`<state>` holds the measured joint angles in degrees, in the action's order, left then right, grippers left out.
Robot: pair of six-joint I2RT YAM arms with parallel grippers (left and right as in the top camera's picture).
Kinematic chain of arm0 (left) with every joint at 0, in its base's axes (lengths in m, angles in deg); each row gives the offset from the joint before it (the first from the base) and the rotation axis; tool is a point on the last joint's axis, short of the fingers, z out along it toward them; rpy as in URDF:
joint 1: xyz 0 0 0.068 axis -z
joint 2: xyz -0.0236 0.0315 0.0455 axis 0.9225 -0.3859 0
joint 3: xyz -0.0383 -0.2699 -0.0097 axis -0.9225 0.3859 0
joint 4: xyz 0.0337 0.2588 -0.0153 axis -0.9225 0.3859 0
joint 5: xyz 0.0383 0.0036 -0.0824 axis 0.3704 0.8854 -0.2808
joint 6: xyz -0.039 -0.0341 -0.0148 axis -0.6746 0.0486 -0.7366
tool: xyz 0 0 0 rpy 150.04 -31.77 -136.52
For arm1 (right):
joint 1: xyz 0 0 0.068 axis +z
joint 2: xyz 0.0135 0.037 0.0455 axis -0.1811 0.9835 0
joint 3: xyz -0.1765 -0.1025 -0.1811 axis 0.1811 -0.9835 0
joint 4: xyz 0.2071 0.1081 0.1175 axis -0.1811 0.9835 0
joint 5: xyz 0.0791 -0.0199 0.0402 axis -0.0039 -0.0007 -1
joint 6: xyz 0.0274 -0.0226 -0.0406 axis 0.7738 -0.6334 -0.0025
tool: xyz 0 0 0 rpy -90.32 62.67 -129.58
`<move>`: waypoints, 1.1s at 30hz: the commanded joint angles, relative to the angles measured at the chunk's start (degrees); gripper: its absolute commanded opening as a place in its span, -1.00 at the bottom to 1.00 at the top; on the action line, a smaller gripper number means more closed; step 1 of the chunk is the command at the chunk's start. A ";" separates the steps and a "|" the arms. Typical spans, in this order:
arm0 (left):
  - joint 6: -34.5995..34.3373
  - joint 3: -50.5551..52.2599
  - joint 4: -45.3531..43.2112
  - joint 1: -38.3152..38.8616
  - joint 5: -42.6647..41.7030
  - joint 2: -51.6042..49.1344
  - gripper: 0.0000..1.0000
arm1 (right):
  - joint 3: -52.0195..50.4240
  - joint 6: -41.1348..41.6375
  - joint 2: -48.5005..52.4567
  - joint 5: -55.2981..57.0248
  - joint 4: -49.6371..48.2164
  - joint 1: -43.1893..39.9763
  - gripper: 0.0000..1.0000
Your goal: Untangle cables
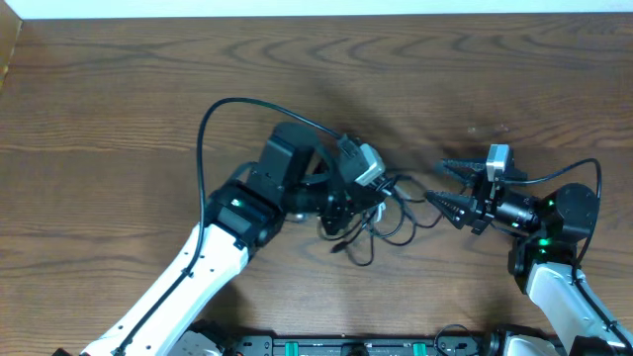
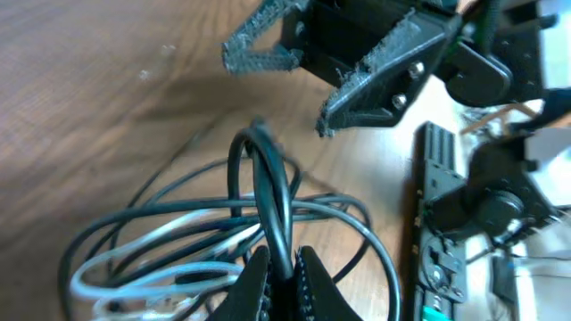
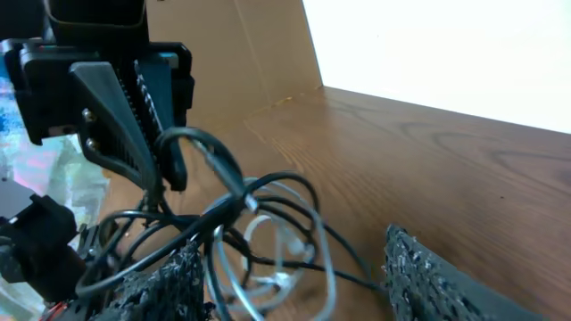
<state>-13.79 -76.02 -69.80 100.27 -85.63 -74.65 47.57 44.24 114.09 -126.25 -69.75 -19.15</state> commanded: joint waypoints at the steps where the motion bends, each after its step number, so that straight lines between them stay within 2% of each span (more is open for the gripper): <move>1: 5.66 -1.44 1.66 -0.70 -9.42 1.05 -0.85 | 0.90 -1.05 0.09 -0.59 -0.85 0.35 0.29; 9: 6.88 -1.44 1.11 -0.39 -9.75 0.87 -0.85 | 0.92 -1.05 0.09 -0.59 -0.90 0.57 0.29; 14: 6.86 -1.44 -0.98 -0.39 -13.73 0.31 -0.85 | 0.92 -1.07 0.09 -0.76 -0.90 0.57 0.29; 26: 6.91 -1.42 -2.10 -0.37 -13.18 -2.58 -0.85 | 0.92 -0.83 0.09 -2.27 -1.53 0.57 0.27; 33: 6.84 -1.42 -5.09 -0.37 -11.63 -6.25 -0.85 | 0.92 -0.35 0.09 -1.92 -1.49 0.57 0.19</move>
<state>-8.08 -76.02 -73.41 99.79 -96.96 -79.67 47.57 44.24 114.09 -127.91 -71.09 -19.15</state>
